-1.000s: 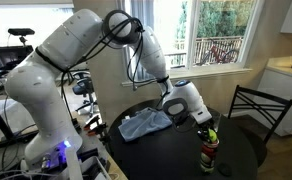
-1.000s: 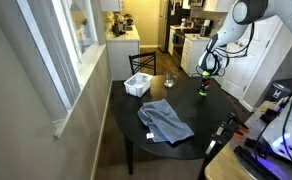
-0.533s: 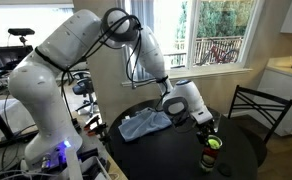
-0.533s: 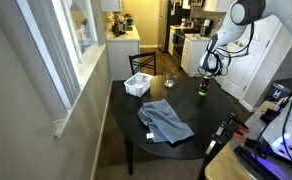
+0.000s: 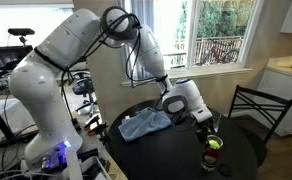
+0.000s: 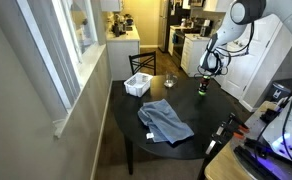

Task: Put the tennis ball into the cylinder

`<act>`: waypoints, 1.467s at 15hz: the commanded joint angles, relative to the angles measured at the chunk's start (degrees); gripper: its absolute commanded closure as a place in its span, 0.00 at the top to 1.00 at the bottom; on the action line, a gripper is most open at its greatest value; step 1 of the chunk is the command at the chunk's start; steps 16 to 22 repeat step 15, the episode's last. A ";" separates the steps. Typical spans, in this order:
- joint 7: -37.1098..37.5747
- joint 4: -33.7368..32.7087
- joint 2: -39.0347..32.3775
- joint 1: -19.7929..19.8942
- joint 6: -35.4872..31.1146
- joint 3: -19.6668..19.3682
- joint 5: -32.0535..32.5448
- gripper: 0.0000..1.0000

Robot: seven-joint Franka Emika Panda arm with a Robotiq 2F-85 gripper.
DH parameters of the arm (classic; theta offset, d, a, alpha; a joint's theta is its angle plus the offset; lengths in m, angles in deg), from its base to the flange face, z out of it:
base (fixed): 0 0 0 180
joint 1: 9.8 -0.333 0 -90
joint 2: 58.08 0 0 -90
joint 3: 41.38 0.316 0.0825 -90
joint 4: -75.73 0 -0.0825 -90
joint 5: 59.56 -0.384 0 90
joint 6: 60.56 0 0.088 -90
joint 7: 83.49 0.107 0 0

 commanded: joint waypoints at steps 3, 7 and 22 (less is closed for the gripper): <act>-1.79 4.35 4.98 0.22 0.89 2.05 -0.70 1.00; -0.84 1.91 2.39 0.03 0.02 1.77 -0.85 1.00; -0.84 2.29 2.69 0.02 0.02 1.83 -0.86 1.00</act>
